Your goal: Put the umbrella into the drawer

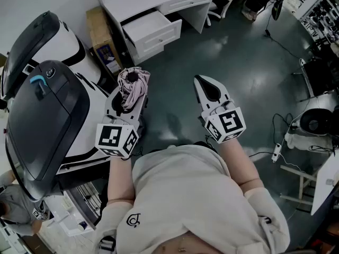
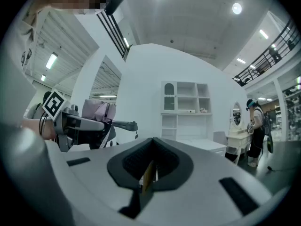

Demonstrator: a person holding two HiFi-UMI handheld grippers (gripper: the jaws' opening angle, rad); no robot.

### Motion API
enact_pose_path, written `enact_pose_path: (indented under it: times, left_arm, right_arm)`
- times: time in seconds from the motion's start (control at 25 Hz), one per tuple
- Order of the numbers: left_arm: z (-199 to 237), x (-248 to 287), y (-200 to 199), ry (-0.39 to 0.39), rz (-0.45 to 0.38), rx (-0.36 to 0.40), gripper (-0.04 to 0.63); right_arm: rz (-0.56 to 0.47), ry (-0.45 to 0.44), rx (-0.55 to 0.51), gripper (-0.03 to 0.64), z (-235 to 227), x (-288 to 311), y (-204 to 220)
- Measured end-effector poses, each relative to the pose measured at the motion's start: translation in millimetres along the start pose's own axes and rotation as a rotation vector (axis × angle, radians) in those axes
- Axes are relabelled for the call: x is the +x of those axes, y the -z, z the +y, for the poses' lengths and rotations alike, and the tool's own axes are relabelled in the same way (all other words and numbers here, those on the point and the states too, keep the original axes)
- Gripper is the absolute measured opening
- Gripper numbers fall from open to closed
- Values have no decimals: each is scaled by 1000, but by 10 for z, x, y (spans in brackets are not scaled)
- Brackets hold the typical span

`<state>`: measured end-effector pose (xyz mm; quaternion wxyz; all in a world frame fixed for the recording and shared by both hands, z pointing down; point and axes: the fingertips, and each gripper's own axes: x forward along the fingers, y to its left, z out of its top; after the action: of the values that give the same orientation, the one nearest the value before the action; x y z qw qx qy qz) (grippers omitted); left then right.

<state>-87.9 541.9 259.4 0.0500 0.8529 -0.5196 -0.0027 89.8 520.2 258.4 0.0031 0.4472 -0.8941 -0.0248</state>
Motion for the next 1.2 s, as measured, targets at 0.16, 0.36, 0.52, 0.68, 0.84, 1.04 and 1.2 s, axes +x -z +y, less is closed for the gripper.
enact_pose_path:
  times: [0.16, 0.36, 0.52, 0.68, 0.84, 1.04, 1.2]
  left_arm:
    - [46, 28, 27, 1, 4, 12, 227]
    - [122, 21, 36, 1, 4, 9, 227]
    - [169, 16, 52, -1, 5, 1, 227]
    - [215, 18, 81, -8, 9, -16, 227]
    - [299, 58, 147, -35, 19, -36, 227]
    - [419, 237, 286, -79, 42, -47, 227]
    - [512, 590, 366, -121, 59, -51, 227]
  right_arm:
    - [6, 4, 2, 3, 8, 28, 44]
    - [19, 11, 3, 3, 43, 59, 54]
    - [29, 13, 31, 3, 62, 105, 77]
    - [32, 22, 82, 5, 63, 190, 97]
    - [49, 7, 126, 5, 30, 309, 188]
    - [62, -46, 118, 5, -101, 578, 342]
    - [73, -89, 133, 5, -396, 902, 465]
